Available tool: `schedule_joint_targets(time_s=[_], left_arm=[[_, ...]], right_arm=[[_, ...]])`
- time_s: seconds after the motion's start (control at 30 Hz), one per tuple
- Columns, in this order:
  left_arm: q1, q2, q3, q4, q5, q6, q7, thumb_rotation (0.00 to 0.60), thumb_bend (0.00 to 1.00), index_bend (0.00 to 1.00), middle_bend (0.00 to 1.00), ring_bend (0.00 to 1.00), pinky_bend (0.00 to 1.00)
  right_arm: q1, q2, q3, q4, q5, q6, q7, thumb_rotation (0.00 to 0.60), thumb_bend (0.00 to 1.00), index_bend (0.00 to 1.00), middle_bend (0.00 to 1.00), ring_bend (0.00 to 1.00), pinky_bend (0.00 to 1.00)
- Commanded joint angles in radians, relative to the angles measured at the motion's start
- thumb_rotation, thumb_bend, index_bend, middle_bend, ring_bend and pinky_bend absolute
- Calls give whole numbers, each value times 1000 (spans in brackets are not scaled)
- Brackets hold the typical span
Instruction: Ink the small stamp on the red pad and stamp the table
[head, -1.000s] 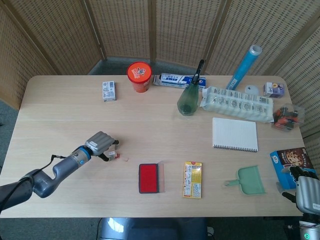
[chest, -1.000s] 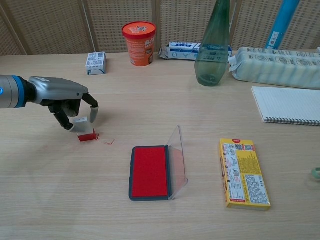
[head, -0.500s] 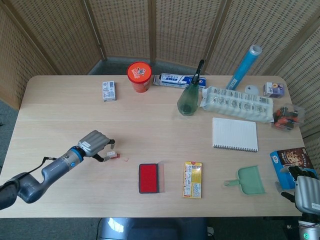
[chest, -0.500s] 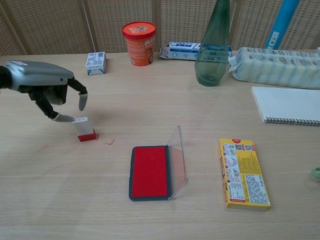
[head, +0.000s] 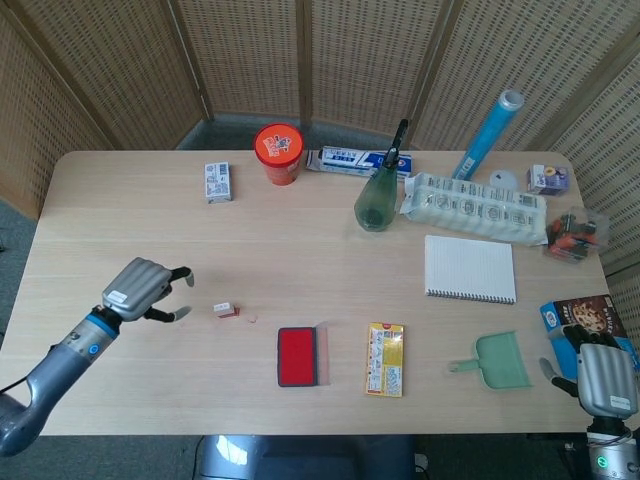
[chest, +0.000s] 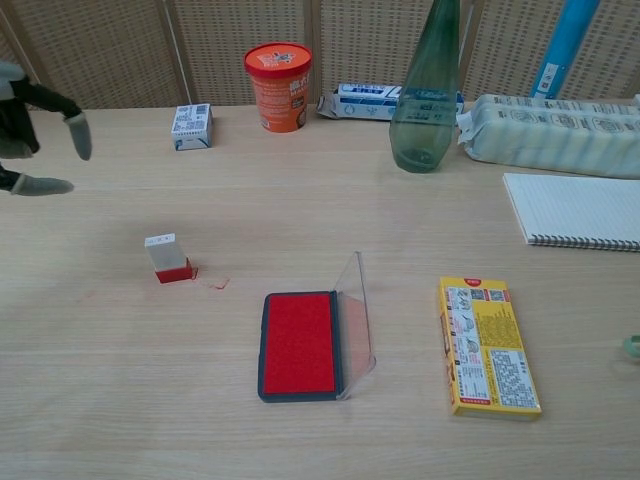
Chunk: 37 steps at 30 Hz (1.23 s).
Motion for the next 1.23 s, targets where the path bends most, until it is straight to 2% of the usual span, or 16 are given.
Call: schedule_joint_targets(time_s=[0.03,0.2,0.4,0.57,0.8,1.23], left_arm=[[57,35,12,-49,-8,60,26,502,258,396,1000,1000,879],[143,50,25,-83,-12,156,42,504,258,463,1000,977,752],[238,54,39,-96,-12,256,39,508,258,482,1000,911,695],[286,61,39,-104,2,305,30,507,257,483,1000,898,682],[309,52,28,-103,26,316,8,512,257,483,1000,898,679],[303,26,-1,-91,27,260,20,518,257,483,1000,898,678]], right_arm=[[5,0,0,-3,-3,-4,-6,593,262,454,448,464,372],[13,8,-3,-19,-10,-11,-21,591,263,454,444,430,362],[18,18,-9,-39,-22,-10,-31,591,263,454,440,416,343],[20,18,-14,-43,-33,-6,-30,587,263,454,440,415,339],[21,16,-18,-38,-39,-3,-21,591,263,454,439,415,337],[19,13,-17,-28,-26,0,-20,592,262,459,439,415,338]])
